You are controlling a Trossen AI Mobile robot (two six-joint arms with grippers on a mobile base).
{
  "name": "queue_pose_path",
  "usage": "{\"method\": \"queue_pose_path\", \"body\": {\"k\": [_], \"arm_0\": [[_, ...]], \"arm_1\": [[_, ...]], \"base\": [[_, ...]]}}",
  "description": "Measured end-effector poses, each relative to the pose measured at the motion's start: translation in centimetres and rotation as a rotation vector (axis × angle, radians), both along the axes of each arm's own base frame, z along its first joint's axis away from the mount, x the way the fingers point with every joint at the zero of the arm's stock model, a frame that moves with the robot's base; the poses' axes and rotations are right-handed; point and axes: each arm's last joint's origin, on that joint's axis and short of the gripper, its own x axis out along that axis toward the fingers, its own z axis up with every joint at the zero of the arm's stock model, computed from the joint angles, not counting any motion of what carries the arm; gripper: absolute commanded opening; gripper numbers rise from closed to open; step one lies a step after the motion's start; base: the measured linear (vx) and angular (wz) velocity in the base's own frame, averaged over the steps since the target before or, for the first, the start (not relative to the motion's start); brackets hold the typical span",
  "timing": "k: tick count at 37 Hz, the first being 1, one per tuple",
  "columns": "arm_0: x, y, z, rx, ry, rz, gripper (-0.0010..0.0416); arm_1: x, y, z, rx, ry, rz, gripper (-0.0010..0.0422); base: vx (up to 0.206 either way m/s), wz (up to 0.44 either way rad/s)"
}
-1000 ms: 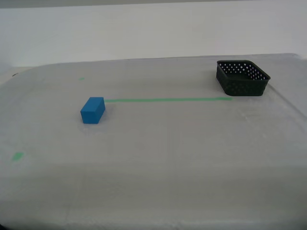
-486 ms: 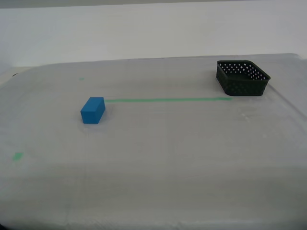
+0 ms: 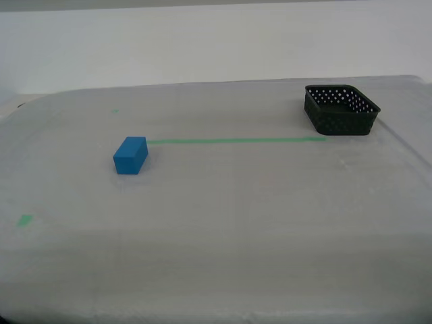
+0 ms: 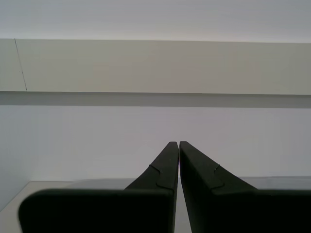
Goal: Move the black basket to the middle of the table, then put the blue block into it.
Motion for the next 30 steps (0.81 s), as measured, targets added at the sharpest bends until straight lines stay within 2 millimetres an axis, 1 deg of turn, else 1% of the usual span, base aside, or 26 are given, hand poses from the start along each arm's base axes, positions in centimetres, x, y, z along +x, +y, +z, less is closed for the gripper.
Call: {"method": "queue_pose_path", "body": {"k": [30], "arm_0": [[0.0,0.02,0.0,0.0,0.0,0.001,0.0]], "arm_1": [[0.0,0.0,0.0,0.0,0.0,0.0,0.0]], "base": [[0.0,0.0]]}}
